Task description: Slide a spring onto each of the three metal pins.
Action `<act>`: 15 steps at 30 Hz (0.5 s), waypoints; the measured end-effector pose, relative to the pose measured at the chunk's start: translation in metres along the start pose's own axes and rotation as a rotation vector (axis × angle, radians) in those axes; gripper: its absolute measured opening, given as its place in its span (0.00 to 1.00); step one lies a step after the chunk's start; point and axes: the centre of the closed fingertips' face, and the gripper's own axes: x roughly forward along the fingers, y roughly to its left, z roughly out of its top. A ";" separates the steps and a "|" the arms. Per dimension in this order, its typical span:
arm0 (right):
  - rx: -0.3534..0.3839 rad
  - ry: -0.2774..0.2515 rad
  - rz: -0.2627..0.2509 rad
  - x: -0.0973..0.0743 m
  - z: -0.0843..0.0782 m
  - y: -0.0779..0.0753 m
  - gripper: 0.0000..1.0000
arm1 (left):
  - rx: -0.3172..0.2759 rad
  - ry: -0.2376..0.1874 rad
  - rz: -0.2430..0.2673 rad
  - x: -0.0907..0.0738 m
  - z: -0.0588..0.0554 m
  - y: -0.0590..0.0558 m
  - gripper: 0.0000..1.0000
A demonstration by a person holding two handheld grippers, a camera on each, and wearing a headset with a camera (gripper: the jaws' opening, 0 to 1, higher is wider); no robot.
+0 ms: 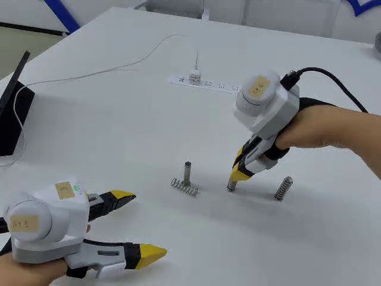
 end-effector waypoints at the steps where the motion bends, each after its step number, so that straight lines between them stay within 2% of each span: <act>1: -0.001 -0.001 -0.001 0.000 0.000 0.000 0.14 | 0.000 0.000 0.000 0.000 0.000 0.000 0.72; 15: -0.022 -0.027 -0.022 0.000 0.010 -0.002 0.17 | 0.003 -0.002 0.001 -0.001 0.001 0.000 0.72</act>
